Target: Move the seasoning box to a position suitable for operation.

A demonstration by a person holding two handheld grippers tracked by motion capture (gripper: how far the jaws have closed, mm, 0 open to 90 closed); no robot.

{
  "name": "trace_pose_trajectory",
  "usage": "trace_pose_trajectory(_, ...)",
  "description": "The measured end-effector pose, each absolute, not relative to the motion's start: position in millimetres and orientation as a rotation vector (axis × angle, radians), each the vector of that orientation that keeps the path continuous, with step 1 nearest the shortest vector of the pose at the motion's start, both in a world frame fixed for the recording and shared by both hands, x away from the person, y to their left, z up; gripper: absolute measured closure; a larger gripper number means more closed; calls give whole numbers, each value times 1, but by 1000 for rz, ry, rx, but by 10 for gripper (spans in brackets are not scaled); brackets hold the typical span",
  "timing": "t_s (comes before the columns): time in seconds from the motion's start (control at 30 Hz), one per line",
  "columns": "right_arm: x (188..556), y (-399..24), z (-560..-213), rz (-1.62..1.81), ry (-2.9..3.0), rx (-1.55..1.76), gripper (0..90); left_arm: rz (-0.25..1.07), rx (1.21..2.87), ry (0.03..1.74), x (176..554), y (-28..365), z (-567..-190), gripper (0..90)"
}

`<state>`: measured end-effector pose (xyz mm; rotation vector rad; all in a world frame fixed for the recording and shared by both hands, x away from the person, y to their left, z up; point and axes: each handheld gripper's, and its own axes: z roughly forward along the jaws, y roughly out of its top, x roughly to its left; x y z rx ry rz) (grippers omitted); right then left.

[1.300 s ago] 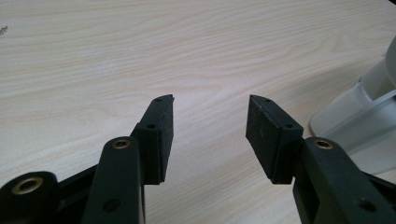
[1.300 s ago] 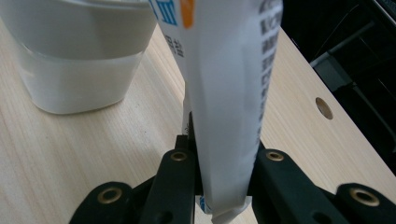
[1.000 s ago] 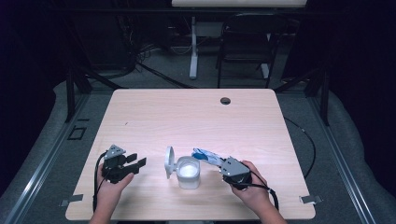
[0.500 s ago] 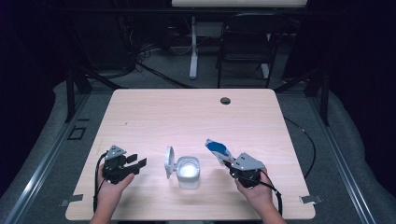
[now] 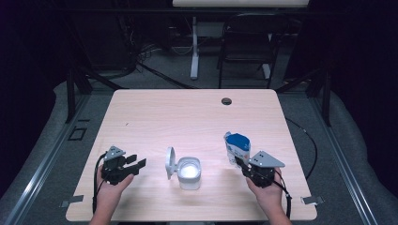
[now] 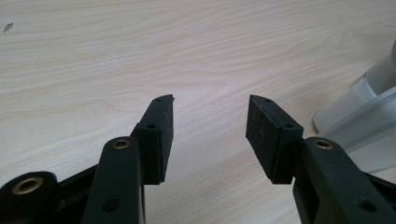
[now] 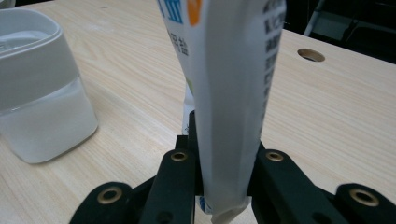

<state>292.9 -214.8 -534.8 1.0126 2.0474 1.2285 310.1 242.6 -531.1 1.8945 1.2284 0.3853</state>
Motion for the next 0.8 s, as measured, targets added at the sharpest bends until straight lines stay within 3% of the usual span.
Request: trace_pose_trajectory(0.8,302,-230,-553,1121,2033,1175,819,382,1912,1230,310,242,-532,520)
